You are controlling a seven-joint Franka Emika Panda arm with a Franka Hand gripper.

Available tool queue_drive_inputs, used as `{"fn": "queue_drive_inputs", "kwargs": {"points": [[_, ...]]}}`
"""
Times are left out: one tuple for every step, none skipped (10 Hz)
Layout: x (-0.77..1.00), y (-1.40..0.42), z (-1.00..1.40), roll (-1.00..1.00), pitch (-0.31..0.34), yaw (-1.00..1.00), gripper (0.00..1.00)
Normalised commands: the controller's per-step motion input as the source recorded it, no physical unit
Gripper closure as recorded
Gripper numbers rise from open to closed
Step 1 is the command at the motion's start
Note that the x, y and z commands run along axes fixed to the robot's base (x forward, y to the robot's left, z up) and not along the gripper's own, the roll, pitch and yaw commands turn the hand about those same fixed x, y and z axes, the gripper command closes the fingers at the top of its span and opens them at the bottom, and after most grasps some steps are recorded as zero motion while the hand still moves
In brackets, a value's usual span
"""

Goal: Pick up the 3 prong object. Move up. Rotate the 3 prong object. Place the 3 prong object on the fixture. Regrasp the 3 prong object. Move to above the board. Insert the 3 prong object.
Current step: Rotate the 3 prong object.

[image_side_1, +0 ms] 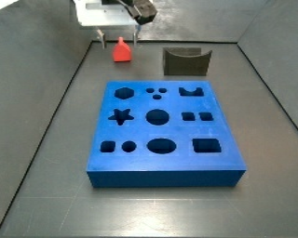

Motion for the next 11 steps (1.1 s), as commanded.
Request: {"fn": "queue_drive_inputs", "kwargs": {"points": [[0.04, 0.0, -0.78, -0.08, -0.095, 0.0, 0.0], [0.04, 0.01, -0.73, -0.09, -0.099, 0.0, 0.0], [0.03, 0.01, -0.63, -0.1, -0.11, 0.01, 0.0], [0.03, 0.01, -0.57, -0.11, -0.117, 0.01, 0.0], [0.04, 0.01, -0.49, -0.12, -0.122, 0.01, 0.0], [0.03, 0.01, -0.44, -0.13, -0.125, 0.01, 0.0], [0.03, 0.01, -0.37, -0.13, -0.134, 0.02, 0.0], [0.03, 0.01, -0.34, -0.13, -0.142, 0.02, 0.0], [0.02, 0.01, -0.29, -0.13, -0.158, 0.02, 0.0], [0.02, 0.01, -0.26, -0.14, -0.168, 0.02, 0.0], [0.02, 0.01, -0.23, -0.14, -0.171, 0.02, 0.0]]}}
